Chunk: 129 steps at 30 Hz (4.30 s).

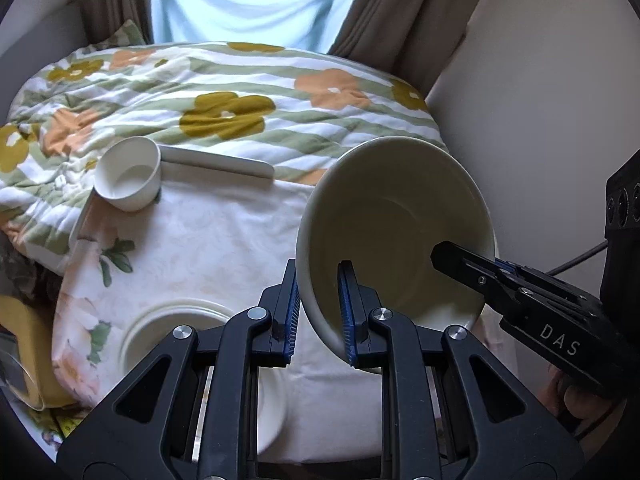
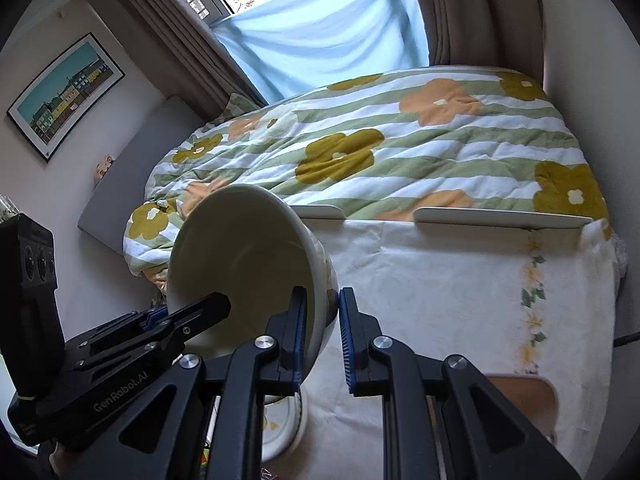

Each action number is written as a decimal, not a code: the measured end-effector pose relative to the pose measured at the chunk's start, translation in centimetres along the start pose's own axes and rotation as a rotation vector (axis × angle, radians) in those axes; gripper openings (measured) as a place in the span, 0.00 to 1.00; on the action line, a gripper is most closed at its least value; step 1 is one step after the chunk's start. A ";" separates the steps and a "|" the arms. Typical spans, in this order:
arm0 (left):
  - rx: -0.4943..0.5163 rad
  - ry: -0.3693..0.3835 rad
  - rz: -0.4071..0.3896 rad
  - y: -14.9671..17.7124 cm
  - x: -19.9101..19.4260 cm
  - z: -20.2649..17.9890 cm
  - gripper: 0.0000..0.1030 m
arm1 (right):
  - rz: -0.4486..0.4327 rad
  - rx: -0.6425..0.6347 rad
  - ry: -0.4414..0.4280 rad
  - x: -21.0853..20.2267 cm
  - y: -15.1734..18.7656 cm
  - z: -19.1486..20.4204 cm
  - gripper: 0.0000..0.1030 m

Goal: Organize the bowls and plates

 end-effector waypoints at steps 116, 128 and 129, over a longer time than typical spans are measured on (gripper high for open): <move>-0.505 -0.102 -0.052 -6.3 5.2 32.4 0.52 | 0.308 -0.339 -0.126 25.7 -9.3 19.7 0.54; -0.555 -0.097 0.014 -5.8 9.7 35.5 0.19 | 0.378 -0.279 -0.151 30.9 -8.5 19.9 0.27; -0.558 -0.094 0.010 -5.8 9.7 35.7 0.19 | 0.378 -0.280 -0.154 31.1 -8.4 20.0 0.24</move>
Point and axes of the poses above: each gripper's, at about its wrist camera, not at the fingertips, and x roughly the way its jaws point, z to its left, y to its underside, the point moved 4 cm from there along x, roughly the way its jaws point, and after that the axes turned 8 degrees about y, right-handed, at the moved point
